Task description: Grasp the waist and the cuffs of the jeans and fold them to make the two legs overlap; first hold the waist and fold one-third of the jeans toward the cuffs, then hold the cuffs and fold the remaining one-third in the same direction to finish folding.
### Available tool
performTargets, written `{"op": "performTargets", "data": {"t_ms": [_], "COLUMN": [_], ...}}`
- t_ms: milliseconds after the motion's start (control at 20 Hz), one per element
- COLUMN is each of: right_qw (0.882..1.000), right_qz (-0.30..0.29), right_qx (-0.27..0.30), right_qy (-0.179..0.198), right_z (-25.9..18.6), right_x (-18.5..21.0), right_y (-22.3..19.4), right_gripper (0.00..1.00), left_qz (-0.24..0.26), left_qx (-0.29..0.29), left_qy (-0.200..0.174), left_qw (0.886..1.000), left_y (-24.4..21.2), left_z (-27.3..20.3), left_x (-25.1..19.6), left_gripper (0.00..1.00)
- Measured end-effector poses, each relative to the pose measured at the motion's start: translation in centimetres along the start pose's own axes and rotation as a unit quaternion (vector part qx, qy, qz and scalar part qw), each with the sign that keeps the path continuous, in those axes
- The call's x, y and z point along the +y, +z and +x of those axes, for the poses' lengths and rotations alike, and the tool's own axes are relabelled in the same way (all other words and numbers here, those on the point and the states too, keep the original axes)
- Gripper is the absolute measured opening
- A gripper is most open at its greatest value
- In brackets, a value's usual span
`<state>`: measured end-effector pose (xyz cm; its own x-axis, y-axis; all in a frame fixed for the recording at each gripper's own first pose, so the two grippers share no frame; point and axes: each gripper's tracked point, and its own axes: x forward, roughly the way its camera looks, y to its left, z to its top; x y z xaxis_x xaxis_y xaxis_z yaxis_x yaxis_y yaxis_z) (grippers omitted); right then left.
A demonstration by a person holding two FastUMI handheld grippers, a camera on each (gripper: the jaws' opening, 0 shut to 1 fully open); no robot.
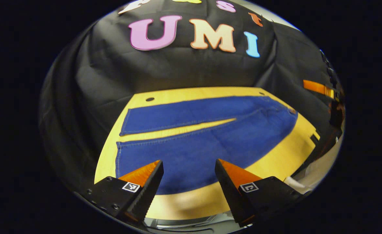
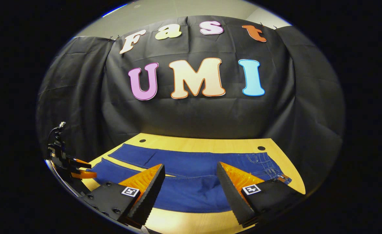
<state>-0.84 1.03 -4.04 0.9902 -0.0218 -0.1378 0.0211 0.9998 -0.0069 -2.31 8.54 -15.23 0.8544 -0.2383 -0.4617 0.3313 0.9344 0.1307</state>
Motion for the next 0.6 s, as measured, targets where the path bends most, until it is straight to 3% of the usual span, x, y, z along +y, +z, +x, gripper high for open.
{"op": "performTargets", "data": {"t_ms": [200, 600], "right_qw": [1.000, 0.998], "right_qz": [0.000, -0.002], "right_qx": [0.017, 0.052], "right_qy": [-0.008, -0.029], "right_z": [-0.8, -1.8], "right_x": [-0.3, -1.4], "right_y": [-0.9, -3.0], "right_gripper": [0.99, 0.99], "left_qz": [0.068, 0.150], "left_qx": [0.081, 0.191], "left_qy": [-0.042, -0.115], "left_qw": [0.994, 0.963], "left_y": [-4.2, -8.1], "left_z": [0.2, 0.5], "left_x": [2.1, 3.8], "left_gripper": [0.94, 0.93]}}
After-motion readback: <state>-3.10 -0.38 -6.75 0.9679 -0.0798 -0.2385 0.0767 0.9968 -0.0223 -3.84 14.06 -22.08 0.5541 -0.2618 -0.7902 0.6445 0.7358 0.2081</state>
